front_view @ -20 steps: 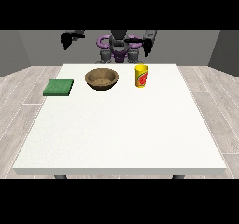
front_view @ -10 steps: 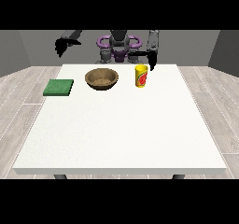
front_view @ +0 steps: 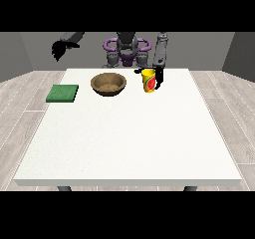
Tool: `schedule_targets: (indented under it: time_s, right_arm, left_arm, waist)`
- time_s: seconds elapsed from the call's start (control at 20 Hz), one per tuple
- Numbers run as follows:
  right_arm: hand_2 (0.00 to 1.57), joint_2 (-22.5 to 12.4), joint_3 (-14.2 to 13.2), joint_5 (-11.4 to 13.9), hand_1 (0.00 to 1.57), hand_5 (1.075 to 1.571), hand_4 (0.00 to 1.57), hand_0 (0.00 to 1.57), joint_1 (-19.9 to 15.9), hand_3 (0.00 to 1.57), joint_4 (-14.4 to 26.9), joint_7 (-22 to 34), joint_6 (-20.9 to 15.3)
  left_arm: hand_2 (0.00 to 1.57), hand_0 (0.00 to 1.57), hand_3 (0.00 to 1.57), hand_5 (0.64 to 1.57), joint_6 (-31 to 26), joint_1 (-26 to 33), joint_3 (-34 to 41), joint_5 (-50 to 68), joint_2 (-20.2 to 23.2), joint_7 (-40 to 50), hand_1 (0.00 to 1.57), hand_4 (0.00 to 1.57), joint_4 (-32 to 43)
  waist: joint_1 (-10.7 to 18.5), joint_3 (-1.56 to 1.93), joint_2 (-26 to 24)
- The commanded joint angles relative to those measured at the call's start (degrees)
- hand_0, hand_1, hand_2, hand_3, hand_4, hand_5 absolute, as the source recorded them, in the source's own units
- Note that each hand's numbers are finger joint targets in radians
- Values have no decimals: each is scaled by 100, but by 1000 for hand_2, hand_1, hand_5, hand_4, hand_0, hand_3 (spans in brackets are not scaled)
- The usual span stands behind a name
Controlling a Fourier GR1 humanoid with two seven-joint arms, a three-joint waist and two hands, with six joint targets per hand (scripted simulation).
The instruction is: Pick the cup and pour the ball into the bowl, then pick the bowl and place it on the pad
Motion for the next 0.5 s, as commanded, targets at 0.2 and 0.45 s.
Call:
schedule_targets:
  time_s: [0.2, 0.45]
  right_arm:
    - [0, -340, -341, -272, 0, 1569, 218, 0, -170, 0, 340, -175, 402]
    - [0, -641, -690, -561, 0, 1570, 356, 0, -69, 0, 1115, -177, 812]
  left_arm:
    - [1571, 1306, 1571, 1556, 1251, -395, -113, -402, -144, -638, 1306, 1169, 1032]
    - [1571, 1301, 1571, 1554, 1568, -420, -443, -1069, -141, 40, 1301, 1216, 1047]
  waist:
    - [-280, 0, 227]
    - [-29, 7, -319]
